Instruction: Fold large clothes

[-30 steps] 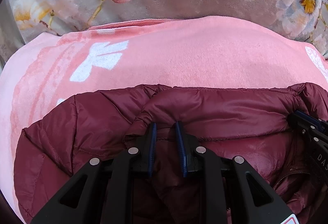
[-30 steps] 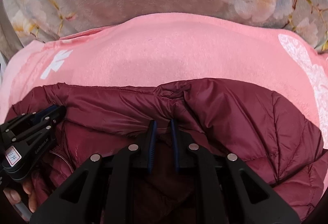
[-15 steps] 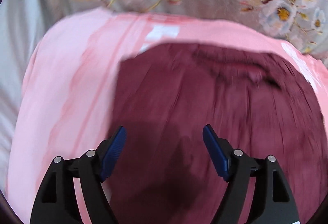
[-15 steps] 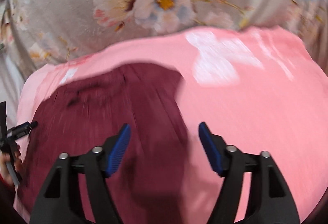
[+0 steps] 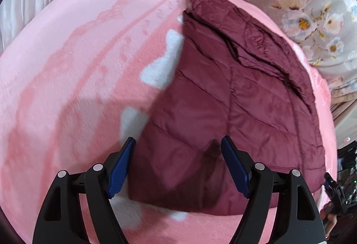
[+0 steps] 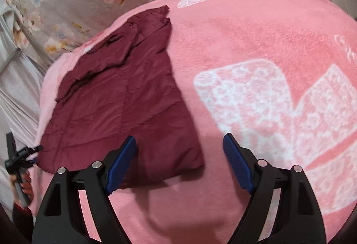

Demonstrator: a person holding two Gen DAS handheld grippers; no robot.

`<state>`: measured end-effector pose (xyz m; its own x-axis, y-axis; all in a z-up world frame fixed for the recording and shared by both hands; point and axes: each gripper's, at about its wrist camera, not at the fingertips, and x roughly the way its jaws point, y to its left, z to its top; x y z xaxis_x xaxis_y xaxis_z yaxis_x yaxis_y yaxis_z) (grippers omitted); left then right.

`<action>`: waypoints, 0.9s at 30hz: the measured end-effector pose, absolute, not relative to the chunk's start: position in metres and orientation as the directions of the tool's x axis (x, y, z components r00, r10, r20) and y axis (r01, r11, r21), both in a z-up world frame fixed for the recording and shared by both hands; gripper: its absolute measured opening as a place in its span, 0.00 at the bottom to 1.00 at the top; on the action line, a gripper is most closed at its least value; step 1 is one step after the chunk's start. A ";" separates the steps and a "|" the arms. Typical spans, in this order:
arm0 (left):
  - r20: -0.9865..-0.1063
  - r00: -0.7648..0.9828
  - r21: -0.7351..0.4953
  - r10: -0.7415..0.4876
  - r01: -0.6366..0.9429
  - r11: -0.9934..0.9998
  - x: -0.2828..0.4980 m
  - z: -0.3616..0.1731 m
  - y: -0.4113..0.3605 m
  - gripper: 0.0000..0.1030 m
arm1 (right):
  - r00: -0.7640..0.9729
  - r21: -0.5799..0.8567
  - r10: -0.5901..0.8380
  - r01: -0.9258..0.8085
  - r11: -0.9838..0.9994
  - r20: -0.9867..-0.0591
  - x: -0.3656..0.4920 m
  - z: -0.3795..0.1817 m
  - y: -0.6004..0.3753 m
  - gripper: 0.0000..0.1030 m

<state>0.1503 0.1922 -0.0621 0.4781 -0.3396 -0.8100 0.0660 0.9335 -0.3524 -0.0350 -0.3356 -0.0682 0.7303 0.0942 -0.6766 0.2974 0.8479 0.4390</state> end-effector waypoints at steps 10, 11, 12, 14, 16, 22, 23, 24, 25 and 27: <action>-0.779 0.517 -0.380 -0.355 0.061 0.923 0.136 -0.048 0.190 0.04 | 0.763 0.551 0.173 0.271 0.789 -0.623 -0.028 -0.060 -0.322 0.06; -0.772 0.521 -0.389 -0.364 0.066 0.919 0.133 -0.044 0.193 0.04 | 0.770 0.562 0.178 0.266 0.784 -0.612 -0.034 -0.056 -0.322 0.05; -0.758 0.527 -0.409 -0.385 0.077 0.909 0.126 -0.039 0.196 0.03 | 0.778 0.567 0.179 0.260 0.781 -0.602 -0.041 -0.050 -0.321 0.05; -0.734 0.537 -0.435 -0.416 0.100 0.895 0.111 -0.025 0.202 0.03 | 0.801 0.569 0.171 0.239 0.787 -0.573 -0.060 -0.033 -0.317 0.04; -0.697 0.556 -0.461 -0.453 0.137 0.877 0.089 -0.007 0.211 0.02 | 0.829 0.545 0.141 0.218 0.810 -0.541 -0.090 -0.008 -0.311 0.04; -0.571 0.634 -0.484 -0.521 0.253 0.838 -0.001 0.063 0.243 0.02 | 0.944 0.398 0.031 0.109 0.911 -0.329 -0.203 0.085 -0.280 0.04; -0.544 0.654 -0.483 -0.526 0.268 0.834 -0.016 0.078 0.248 0.02 | 0.953 0.383 0.019 0.103 0.918 -0.301 -0.214 0.098 -0.278 0.04; -0.518 0.670 -0.485 -0.532 0.282 0.828 -0.026 0.091 0.252 0.02 | 0.962 0.372 0.006 0.100 0.923 -0.273 -0.224 0.111 -0.276 0.04; -0.499 0.683 -0.482 -0.533 0.293 0.826 -0.030 0.100 0.254 0.02 | 0.969 0.372 -0.001 0.095 0.923 -0.247 -0.228 0.120 -0.276 0.04; -0.457 0.718 -0.465 -0.525 0.310 0.829 -0.030 0.122 0.252 0.02 | 0.978 0.394 0.001 0.084 0.915 -0.209 -0.223 0.134 -0.281 0.04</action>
